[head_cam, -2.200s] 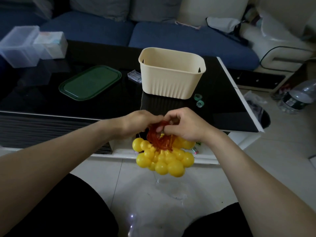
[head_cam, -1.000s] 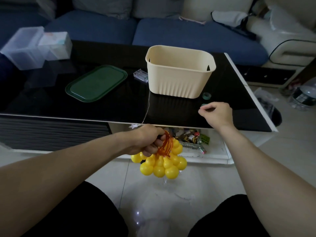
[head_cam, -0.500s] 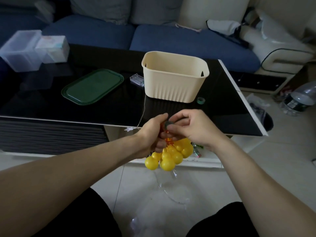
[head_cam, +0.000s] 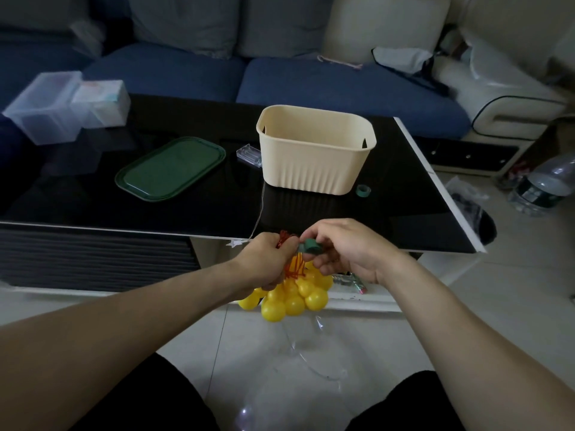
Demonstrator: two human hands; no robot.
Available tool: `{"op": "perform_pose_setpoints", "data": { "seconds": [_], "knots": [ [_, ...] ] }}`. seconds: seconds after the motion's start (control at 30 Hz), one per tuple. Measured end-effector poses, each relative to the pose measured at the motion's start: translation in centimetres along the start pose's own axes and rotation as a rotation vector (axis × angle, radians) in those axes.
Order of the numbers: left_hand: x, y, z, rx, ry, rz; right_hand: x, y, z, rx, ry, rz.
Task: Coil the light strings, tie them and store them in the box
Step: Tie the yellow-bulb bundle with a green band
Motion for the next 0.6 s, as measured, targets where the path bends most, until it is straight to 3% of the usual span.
{"op": "perform_pose_setpoints", "data": {
  "seconds": [0.2,0.4,0.5,0.6],
  "knots": [
    [-0.23,0.16,-0.16,-0.002,-0.010,-0.010,0.33,0.02,0.76,-0.163,0.021,-0.097],
    [-0.02,0.34,-0.77,-0.085,-0.030,0.016,0.41,-0.09,0.76,-0.168,-0.109,-0.108],
    [0.02,0.34,-0.90,-0.098,-0.055,0.018,0.70,-0.50,0.98,-0.250,-0.223,-0.152],
    [0.05,0.40,-1.04,-0.109,-0.078,0.020,0.57,-0.11,0.90,-0.252,-0.201,-0.148]
  ]
}}
Point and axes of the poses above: each hand's wrist, its own y-axis towards the middle knuckle, its own z-axis out of the palm, x = y × z, the point moved 6 cm from there along y, towards the middle knuckle, and after that the axes turned 14 degrees about z, right-handed, at the moved point
